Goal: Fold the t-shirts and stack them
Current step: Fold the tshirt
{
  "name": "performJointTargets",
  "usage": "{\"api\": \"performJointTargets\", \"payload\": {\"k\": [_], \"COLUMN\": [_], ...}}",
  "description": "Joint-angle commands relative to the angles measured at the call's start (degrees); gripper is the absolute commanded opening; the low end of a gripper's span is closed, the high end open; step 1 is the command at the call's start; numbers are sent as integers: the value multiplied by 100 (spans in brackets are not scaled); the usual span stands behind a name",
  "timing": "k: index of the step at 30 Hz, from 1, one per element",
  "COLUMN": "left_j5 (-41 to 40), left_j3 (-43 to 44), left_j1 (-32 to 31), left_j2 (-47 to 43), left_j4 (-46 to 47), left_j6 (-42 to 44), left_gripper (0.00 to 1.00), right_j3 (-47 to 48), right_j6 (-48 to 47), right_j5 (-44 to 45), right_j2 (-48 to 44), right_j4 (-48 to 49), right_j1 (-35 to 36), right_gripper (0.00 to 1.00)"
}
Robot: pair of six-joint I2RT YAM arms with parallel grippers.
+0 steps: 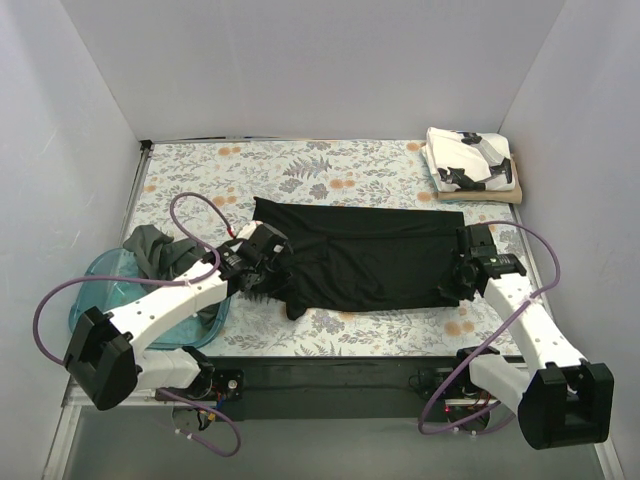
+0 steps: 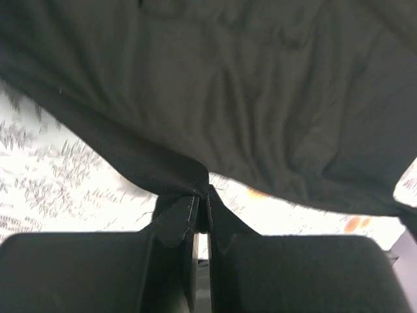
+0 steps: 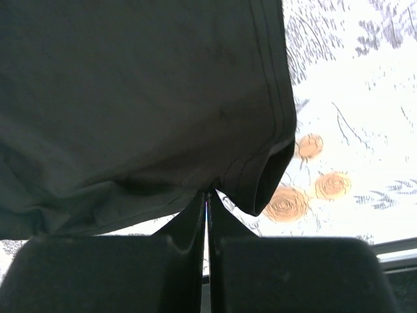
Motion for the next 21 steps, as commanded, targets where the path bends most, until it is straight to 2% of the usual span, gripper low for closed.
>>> {"api": "performJointTargets", "payload": {"k": [1,9,21], "left_j5": [-318,-55,33], "left_j3": [457,1072,2074], "left_j1": [231,1004,1506], "left_j2": [174,666,1791], "left_j4": [61,246,421], "left_j6": [238,721,1126], "left_gripper": [0,0,0], "right_j3": [355,812,1243], "right_j6": [-236,-289,-289], "right_j5": [-35,159,124], "right_j2": [255,764,1520], "right_j4": [352,784,1381], "right_j1": [6,-29,-275], "right_gripper": [1,1,1]}}
